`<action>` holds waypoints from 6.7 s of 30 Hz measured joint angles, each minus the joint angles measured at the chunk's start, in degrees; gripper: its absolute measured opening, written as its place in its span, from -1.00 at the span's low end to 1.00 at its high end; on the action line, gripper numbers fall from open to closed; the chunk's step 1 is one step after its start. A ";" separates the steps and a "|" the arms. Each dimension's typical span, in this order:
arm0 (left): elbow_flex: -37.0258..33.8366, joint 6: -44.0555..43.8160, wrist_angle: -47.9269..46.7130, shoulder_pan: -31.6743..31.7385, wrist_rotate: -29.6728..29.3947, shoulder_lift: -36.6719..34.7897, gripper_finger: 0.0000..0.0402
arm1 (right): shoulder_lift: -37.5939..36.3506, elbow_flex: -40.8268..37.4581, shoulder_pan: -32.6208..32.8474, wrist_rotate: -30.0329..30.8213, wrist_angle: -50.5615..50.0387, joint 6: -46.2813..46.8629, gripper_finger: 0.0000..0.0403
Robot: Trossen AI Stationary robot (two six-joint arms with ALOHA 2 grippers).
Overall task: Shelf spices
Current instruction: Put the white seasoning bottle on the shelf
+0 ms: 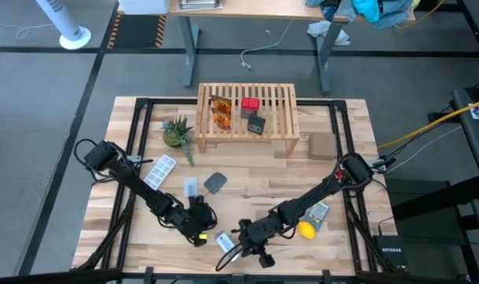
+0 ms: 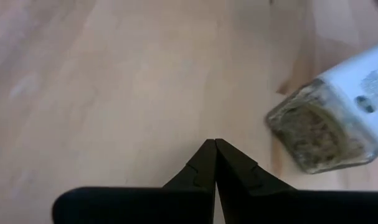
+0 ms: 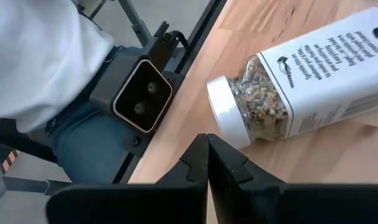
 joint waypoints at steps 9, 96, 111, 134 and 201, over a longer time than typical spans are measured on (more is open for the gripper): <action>0.04 -0.05 1.65 0.00 0.51 0.67 -1.00 | 3.06 0.00 0.04 -3.02 6.32 2.42 -0.96; 0.15 2.72 8.45 -2.41 1.95 0.81 -1.00 | -5.74 0.00 1.09 20.60 -10.96 -5.08 -0.96; 7.61 9.52 11.76 1.80 11.45 10.50 -1.00 | -5.43 -1.91 1.09 19.71 -13.41 -1.26 -0.96; 8.11 18.38 12.11 6.16 12.56 10.71 -1.00 | -1.44 -6.78 -3.06 25.78 3.19 -2.19 -0.96; 12.37 25.55 -26.14 7.13 -17.44 -5.25 -1.00 | 4.29 -8.09 -3.30 48.97 26.96 -6.91 -0.96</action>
